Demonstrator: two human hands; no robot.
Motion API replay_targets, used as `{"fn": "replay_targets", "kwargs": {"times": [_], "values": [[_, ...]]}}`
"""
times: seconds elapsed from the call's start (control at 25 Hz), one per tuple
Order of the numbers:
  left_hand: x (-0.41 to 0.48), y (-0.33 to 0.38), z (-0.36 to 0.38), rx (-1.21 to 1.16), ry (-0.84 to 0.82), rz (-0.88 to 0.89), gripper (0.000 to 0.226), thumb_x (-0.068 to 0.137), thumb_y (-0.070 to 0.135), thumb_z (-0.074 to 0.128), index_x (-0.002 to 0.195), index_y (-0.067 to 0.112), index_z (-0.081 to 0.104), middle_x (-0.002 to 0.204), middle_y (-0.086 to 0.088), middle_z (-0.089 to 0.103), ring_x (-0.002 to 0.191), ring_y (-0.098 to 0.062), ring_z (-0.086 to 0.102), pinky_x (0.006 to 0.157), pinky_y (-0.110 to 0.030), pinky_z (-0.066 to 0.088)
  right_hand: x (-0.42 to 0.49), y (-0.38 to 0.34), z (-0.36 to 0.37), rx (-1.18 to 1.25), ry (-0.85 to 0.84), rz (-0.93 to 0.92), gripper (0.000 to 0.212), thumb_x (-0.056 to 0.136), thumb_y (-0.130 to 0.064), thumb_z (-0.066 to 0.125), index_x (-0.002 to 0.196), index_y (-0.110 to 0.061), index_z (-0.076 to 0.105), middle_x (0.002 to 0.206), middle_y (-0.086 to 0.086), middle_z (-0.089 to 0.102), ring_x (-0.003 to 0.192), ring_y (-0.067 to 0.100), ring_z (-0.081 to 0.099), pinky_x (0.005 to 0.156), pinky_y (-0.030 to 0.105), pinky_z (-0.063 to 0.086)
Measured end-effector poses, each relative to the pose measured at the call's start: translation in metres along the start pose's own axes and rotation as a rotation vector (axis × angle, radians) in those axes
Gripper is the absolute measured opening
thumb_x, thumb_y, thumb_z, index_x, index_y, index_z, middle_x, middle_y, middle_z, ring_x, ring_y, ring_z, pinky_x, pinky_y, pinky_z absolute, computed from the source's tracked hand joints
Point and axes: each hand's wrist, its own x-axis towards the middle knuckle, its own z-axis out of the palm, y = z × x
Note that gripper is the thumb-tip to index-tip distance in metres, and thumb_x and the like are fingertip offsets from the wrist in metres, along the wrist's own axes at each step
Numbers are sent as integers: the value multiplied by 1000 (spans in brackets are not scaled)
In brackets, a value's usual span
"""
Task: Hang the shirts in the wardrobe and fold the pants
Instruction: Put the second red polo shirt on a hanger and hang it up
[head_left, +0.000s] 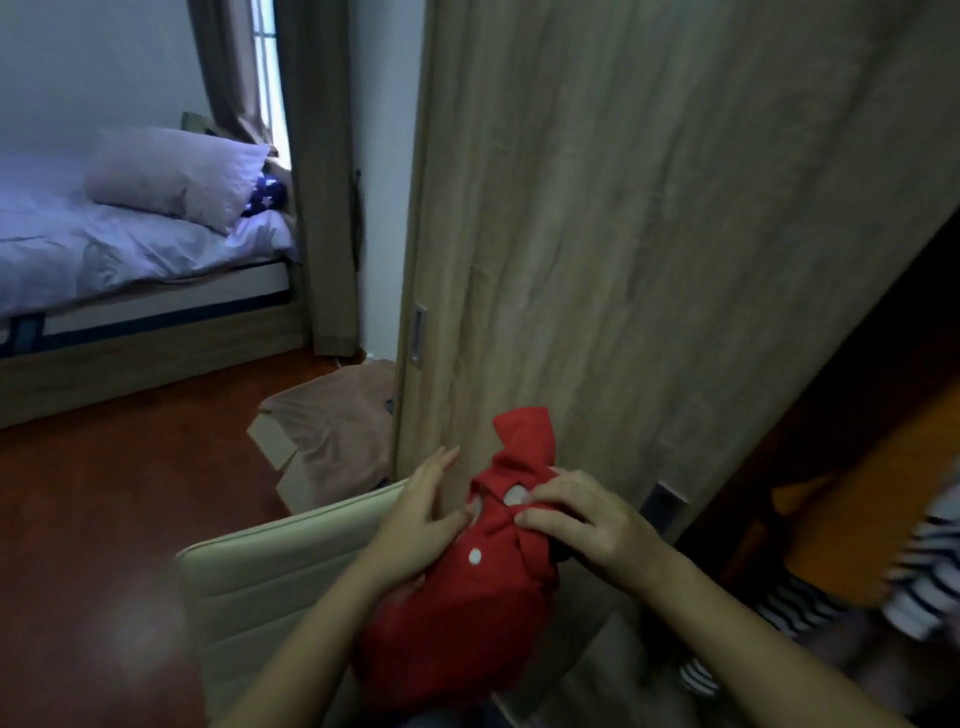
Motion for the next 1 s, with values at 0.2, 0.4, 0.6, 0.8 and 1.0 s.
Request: {"fn": "replay_targets", "kwargs": {"times": [0.2,0.4,0.6,0.8,1.0], "values": [[8,13,80,-274,-436,-56,79,75,22,71,141,17,27,139,6,41,116,10,49,99,-11,35,-28,-11,-78,-63,-24,15,22,101,-14,36,112,-12,54,111,4,53,102,17,53,109,27,32],[-8,6,162,-408,-569,-372,47,75,28,75,113,2,64,118,-17,65,98,-20,67,89,-33,54,-88,-32,-165,-222,10,70,24,100,-11,35,113,-9,55,109,8,56,100,20,55,105,31,38],[-7,128,171,-255,-234,-25,15,90,22,61,90,9,67,84,-7,71,85,-20,61,72,-28,51,-175,-67,-220,-386,-29,200,22,98,-10,42,115,-13,55,100,9,67,93,20,60,100,28,41],[-23,233,175,252,88,377,14,85,26,67,82,14,71,72,5,66,70,-3,58,59,-4,37,-240,-102,-237,-297,-213,306,21,94,-21,49,113,-20,58,105,1,63,91,18,61,73,29,53],[-81,304,223,396,-109,650,15,86,27,65,94,19,73,87,7,72,82,0,64,75,-18,48,-250,-121,-260,-157,121,739,61,72,-56,65,119,-25,41,118,-3,47,110,13,50,92,40,45]]}}
